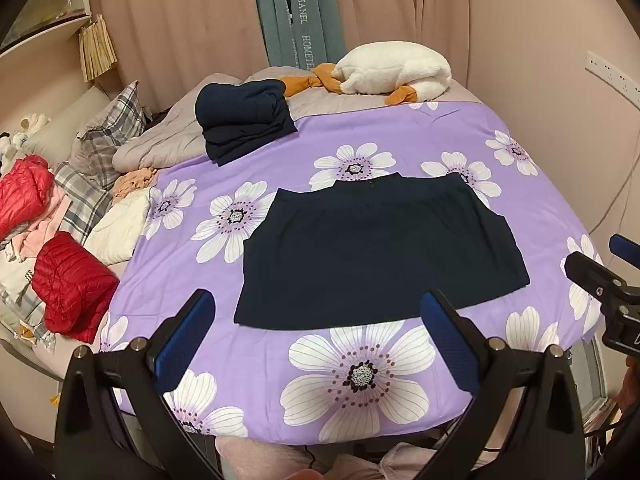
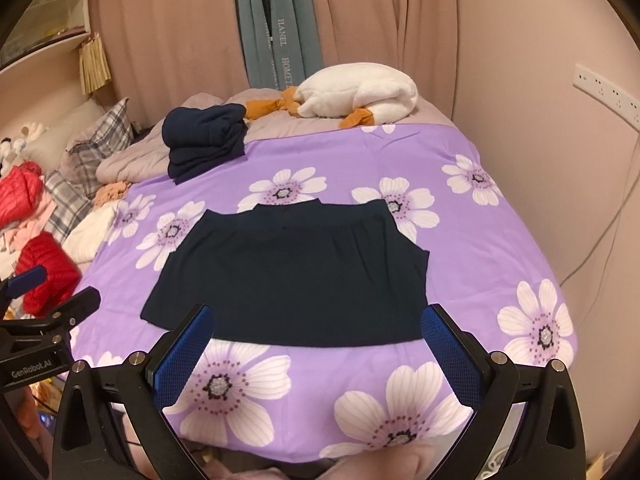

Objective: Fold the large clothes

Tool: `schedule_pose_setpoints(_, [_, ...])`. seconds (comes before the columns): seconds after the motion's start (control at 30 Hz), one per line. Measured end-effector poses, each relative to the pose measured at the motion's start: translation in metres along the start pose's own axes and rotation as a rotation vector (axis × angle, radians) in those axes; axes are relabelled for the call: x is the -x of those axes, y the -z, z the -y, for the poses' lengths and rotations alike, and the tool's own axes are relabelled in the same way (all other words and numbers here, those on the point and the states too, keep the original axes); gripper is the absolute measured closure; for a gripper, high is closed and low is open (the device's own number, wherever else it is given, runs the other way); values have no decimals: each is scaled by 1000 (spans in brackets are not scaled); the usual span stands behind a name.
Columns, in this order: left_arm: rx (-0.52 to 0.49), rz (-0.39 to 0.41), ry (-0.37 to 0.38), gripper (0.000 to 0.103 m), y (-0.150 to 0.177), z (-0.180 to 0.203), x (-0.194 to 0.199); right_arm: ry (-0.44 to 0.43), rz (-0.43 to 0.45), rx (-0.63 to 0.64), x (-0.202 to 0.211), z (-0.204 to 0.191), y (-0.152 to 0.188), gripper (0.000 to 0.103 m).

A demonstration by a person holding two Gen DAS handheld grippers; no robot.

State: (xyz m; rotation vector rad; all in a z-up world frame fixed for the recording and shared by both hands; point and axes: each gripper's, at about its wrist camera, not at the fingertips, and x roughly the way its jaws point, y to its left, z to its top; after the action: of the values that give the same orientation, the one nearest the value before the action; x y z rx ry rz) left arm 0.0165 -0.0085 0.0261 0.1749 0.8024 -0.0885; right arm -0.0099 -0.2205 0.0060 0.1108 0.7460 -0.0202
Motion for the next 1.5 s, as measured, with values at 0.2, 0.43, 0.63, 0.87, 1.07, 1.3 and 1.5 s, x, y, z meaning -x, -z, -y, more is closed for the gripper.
schedule_pose_setpoints(0.2, [-1, 1, -2, 0, 1, 2, 0, -1, -3, 3, -2, 1, -2, 1])
schedule_pose_setpoints(0.43, [0, -1, -1, 0, 1, 2, -1, -2, -3, 5, -2, 2, -2, 1])
schedule_pose_setpoints(0.63, [-2, -1, 2, 0, 2, 2, -1, -4, -2, 6, -3, 4, -4, 1])
schedule_pose_setpoints(0.87, [0, 0, 1, 0, 2, 2, -1, -6, -2, 5, -4, 4, -4, 1])
schedule_pose_setpoints(1.07, [1, 2, -2, 0, 2, 0, 0, -7, -2, 6, -3, 4, -4, 1])
schedule_pose_setpoints(1.3, [1, 2, -3, 0, 2, -1, 1, -11, -4, 8, -3, 4, -7, 1])
schedule_pose_setpoints(1.5, [2, 2, -3, 0, 2, -1, 1, -11, -2, 9, -3, 3, -6, 1])
